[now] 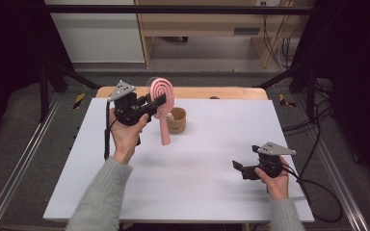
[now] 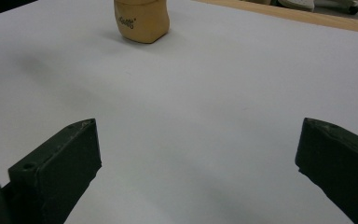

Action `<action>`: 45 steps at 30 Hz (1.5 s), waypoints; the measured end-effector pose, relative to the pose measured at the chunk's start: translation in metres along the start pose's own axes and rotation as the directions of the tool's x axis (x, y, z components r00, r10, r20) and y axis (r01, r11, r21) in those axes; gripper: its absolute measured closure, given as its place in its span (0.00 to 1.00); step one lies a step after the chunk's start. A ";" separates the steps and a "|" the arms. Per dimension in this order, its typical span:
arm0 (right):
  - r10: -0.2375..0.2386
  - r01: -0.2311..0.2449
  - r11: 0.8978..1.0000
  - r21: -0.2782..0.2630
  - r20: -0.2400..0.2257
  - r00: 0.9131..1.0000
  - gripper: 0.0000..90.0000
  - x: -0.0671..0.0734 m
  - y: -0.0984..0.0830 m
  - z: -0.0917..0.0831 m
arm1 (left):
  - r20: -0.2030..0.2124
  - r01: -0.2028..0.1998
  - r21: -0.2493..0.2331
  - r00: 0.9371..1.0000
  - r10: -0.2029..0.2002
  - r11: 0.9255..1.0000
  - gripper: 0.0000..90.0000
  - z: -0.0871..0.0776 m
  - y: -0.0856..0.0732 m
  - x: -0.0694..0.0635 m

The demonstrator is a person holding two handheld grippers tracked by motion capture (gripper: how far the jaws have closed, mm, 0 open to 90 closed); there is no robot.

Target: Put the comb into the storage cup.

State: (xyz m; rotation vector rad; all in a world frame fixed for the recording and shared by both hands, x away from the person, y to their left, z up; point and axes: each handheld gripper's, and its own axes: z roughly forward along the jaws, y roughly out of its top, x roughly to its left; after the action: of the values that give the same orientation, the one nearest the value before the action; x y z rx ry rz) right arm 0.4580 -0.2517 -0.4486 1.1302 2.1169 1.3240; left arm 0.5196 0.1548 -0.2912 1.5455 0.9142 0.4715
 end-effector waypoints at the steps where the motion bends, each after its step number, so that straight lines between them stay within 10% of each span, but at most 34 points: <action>1: 0.001 -0.001 1.000 -0.001 -0.002 1.000 0.00 0.000 0.000 0.000 | -0.001 0.000 -0.002 1.000 0.000 1.000 0.70 0.002 0.002 0.000; 45: -0.007 0.007 1.000 0.004 -0.028 1.000 0.00 -0.001 -0.002 0.000 | -0.038 0.003 -0.035 0.999 -0.005 0.999 0.70 0.057 0.030 0.002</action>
State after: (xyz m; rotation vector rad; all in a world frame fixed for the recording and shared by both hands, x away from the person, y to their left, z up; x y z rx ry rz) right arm 0.4579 -0.2532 -0.4504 1.1107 2.1426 1.3408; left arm 0.5722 0.1206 -0.2738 1.5075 0.9339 0.5132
